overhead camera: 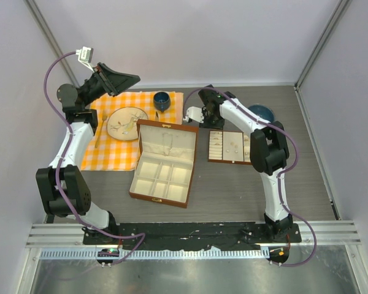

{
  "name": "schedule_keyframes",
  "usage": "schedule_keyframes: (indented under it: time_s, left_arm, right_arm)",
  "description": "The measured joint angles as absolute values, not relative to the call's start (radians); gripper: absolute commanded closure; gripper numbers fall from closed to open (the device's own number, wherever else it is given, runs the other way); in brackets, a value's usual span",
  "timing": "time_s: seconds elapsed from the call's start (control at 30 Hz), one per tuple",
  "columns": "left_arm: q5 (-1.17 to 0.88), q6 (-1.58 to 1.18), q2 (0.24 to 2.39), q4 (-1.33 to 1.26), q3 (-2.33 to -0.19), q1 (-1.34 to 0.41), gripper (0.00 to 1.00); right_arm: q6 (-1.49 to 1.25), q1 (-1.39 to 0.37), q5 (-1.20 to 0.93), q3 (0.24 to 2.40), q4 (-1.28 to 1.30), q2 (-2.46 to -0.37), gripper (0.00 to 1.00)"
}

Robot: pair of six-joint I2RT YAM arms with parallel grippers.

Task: Organize the mixed jewelry
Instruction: Place the jewelry in the compartment layer.

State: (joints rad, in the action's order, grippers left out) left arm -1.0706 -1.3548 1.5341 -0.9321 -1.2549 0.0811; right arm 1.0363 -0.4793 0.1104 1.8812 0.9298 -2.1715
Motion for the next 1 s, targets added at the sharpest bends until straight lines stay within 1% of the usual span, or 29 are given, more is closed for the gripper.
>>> schedule_keyframes:
  time_s: [1.0]
  left_arm:
    - [-1.071,-1.355,1.534,-0.933,-1.252,0.092,0.39]
  right_arm:
    - [1.02,-0.479,0.094,1.882,0.913,-2.229,0.67]
